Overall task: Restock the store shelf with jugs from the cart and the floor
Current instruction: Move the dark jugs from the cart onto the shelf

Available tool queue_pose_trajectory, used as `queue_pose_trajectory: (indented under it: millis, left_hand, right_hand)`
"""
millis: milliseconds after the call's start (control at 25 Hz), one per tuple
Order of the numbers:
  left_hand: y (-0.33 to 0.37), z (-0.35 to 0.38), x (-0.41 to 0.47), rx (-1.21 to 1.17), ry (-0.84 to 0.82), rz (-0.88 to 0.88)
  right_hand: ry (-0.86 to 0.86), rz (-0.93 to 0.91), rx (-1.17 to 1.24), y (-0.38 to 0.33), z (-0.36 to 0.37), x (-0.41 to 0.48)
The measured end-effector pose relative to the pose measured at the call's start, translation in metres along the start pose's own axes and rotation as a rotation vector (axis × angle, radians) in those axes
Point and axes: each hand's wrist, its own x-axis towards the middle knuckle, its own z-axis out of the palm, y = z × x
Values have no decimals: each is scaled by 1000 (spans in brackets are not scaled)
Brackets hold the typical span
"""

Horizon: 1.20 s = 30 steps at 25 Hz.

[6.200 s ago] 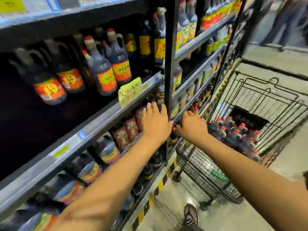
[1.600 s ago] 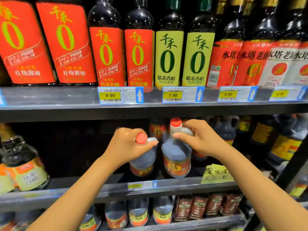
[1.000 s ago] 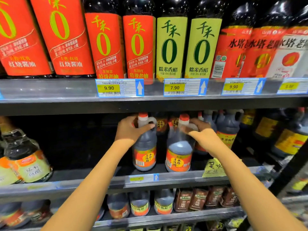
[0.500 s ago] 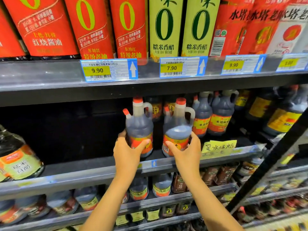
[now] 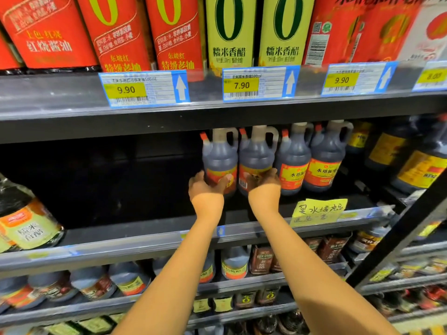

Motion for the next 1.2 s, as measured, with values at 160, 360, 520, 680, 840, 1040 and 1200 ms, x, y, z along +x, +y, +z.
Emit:
queue_pose_trajectory:
  millis: [160,360,520,680,840,1040,1200]
  left_hand:
    - [8,18,10,16,68,-73]
    - [5,29,22,7,80,-21]
    - [3,32,25,19,81,48]
    - [8,32,27,62,48,66]
    - [11,28,23,221,-60,5]
    - [10,2,-3,499,-224,140]
    - [26,-26,-39,779,-325,499]
  right_hand:
    - [101,110,11,-7,9,13]
    - [144,112,-212,-8,21,32]
    - [149,97,-189,-8,30,37]
    - [44,92,-281,-7,29,44]
    - [-115,108,-274,-12,20,37]
    - [-247,-67,-327,-13,-11,-2]
    - [-238,-257,-682,-22,-56,-40]
